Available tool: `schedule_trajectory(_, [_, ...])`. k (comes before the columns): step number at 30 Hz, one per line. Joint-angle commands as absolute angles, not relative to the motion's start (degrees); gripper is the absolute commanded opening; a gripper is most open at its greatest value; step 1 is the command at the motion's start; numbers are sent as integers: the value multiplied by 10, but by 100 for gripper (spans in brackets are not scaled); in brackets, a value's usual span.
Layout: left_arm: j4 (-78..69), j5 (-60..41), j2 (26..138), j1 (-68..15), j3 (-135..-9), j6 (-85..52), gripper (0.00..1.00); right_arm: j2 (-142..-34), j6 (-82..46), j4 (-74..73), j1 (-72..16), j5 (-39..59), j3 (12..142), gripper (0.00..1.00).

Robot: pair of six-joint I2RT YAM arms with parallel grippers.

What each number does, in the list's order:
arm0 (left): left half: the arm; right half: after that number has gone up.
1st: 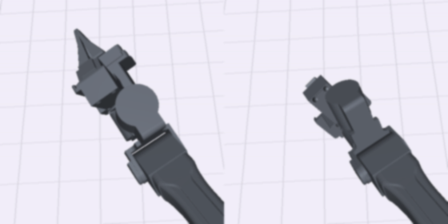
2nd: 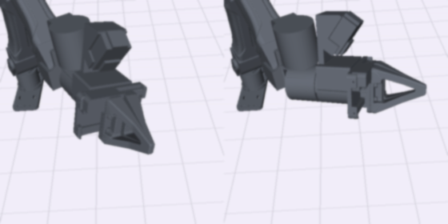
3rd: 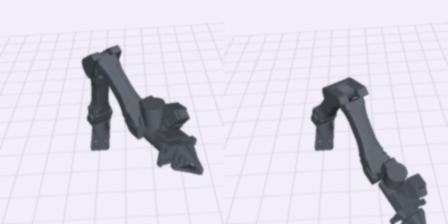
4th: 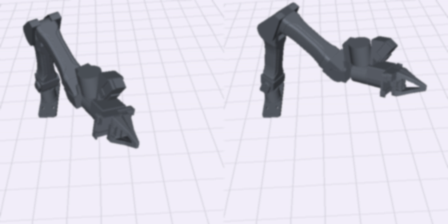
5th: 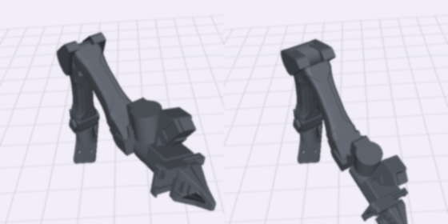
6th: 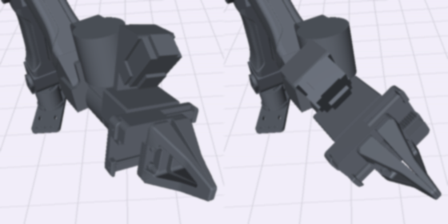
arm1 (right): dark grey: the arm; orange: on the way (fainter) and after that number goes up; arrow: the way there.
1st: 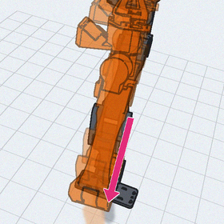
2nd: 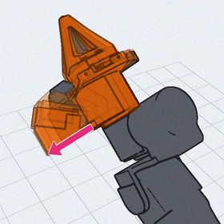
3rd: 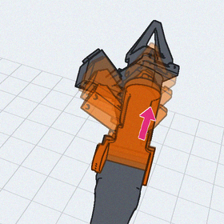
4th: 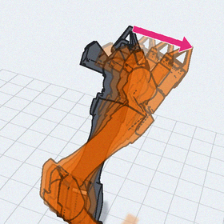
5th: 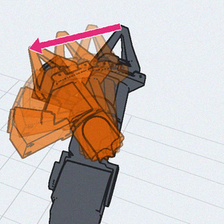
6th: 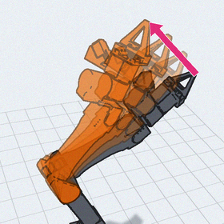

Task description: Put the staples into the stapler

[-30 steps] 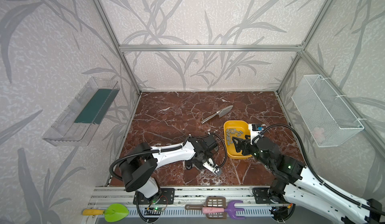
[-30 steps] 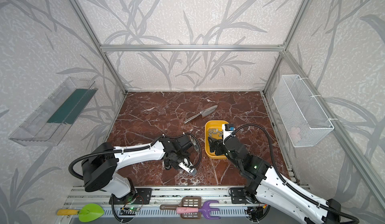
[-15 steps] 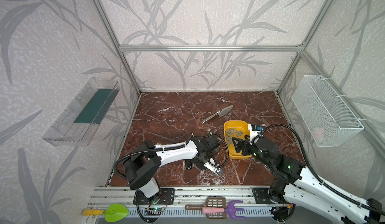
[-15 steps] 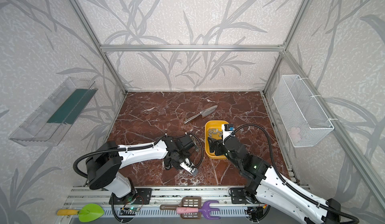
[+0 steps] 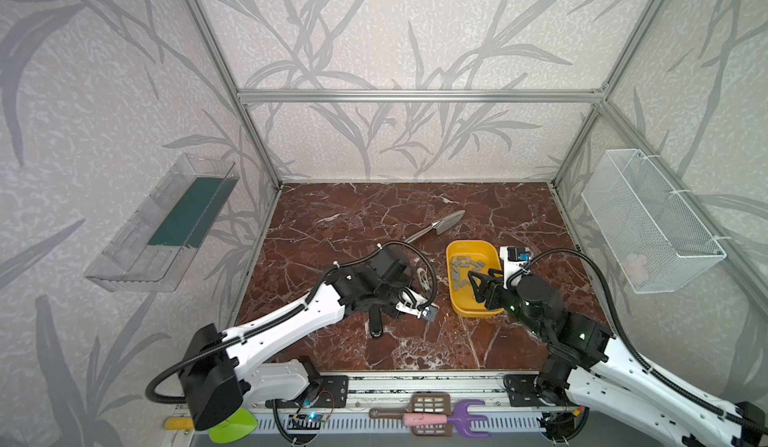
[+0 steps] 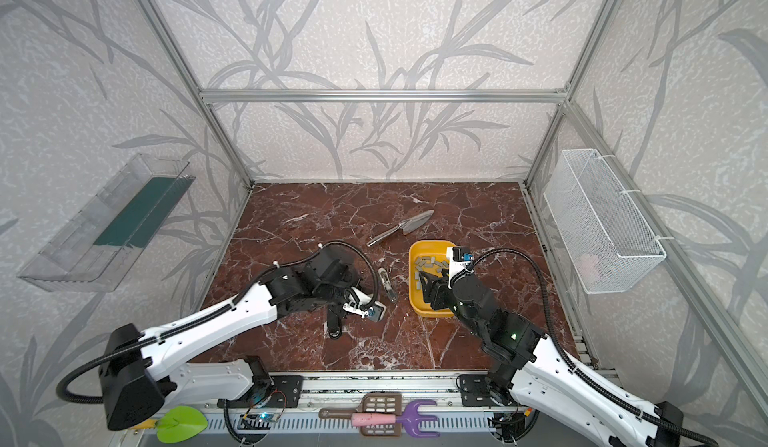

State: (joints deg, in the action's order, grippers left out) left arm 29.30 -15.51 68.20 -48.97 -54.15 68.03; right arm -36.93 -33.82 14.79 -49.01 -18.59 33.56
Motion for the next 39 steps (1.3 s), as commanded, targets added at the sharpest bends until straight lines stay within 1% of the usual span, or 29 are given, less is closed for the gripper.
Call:
schedule_trajectory(1, [252, -179, 673, -488, -541, 639, 0, -359, -330, 126, -488, -167, 334, 66])
schedule_trajectory(3, [226, -186, 672, -486, -530, 616, 0, -361, -316, 101, -488, -131, 326, 66])
schedule_trajectory(6, [230, -203, 671, -483, -515, 662, 0, -374, -280, 54, -489, -51, 321, 64])
schedule_trajectory(9, [220, -190, 661, -482, -507, 671, 0, -389, -274, 40, -489, -16, 324, 61])
schedule_trajectory(13, [192, -206, 636, -479, -498, 652, 0, -409, -278, 29, -489, -8, 322, 55])
schedule_trajectory(17, [203, -211, 646, -479, -510, 648, 0, -435, -279, 25, -489, 9, 331, 52])
schedule_trajectory(28, [222, -208, 675, -478, -538, 619, 0, -474, -282, 19, -488, 31, 341, 53])
schedule_trajectory(34, [207, -226, 662, -478, -522, 629, 0, -493, -285, 16, -489, 42, 347, 53])
schedule_trajectory(39, [175, -212, 651, -478, -509, 627, 0, -507, -289, 13, -488, 45, 348, 53])
